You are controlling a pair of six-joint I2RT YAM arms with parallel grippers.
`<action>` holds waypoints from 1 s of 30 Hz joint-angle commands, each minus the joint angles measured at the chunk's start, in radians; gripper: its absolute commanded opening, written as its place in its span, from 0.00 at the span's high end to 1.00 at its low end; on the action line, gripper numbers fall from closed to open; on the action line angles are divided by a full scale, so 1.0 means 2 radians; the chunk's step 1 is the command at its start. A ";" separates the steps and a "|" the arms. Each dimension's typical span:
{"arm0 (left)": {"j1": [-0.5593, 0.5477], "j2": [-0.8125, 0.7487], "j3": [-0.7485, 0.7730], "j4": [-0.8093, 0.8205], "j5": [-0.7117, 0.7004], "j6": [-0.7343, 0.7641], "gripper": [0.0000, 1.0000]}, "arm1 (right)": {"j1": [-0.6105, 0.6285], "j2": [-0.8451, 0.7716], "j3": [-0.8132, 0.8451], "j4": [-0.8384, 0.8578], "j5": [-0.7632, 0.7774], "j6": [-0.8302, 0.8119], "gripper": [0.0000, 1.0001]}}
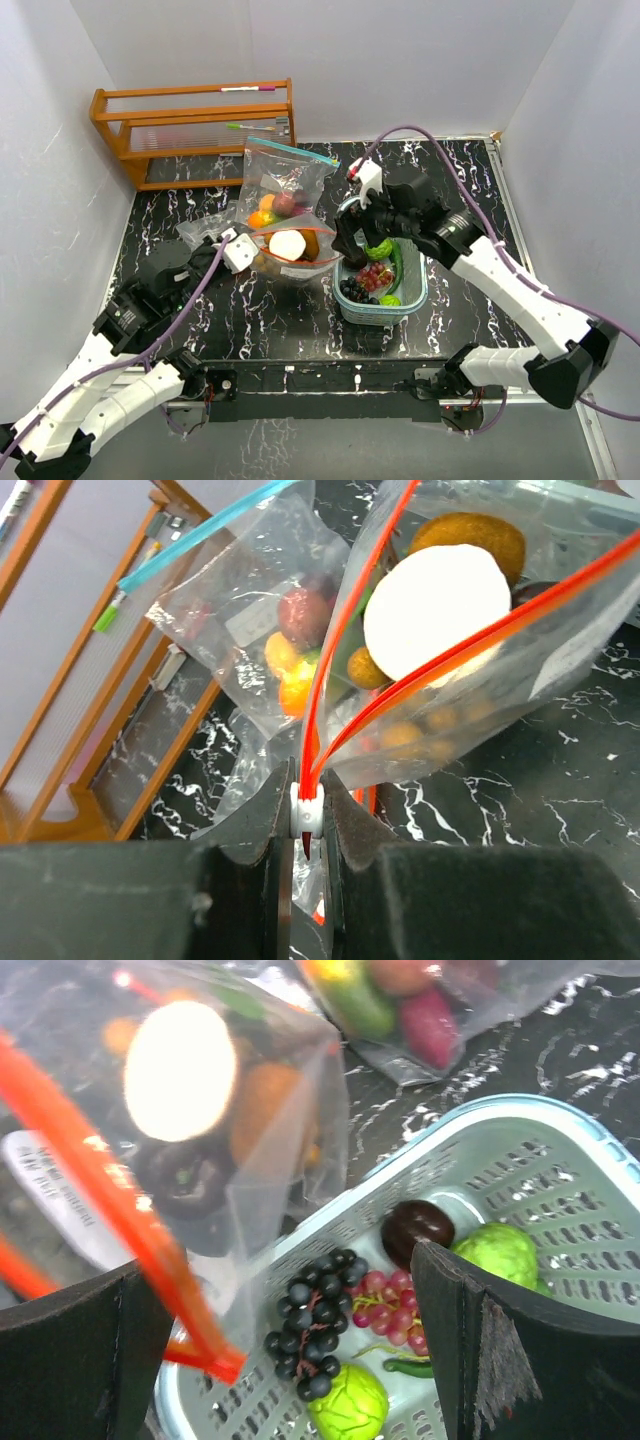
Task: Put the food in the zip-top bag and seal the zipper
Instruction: Zip the zipper food storage bag at the center of the board.
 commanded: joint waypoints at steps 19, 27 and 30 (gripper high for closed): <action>0.001 0.096 0.039 0.027 0.185 0.043 1.00 | 0.033 -0.008 -0.011 0.165 -0.190 -0.062 0.02; 0.002 0.115 0.051 0.025 0.210 0.011 1.00 | 0.039 -0.018 -0.041 0.239 -0.165 -0.020 0.02; 0.002 0.125 0.052 0.026 0.210 0.002 1.00 | 0.042 -0.008 -0.038 0.243 -0.165 -0.014 0.02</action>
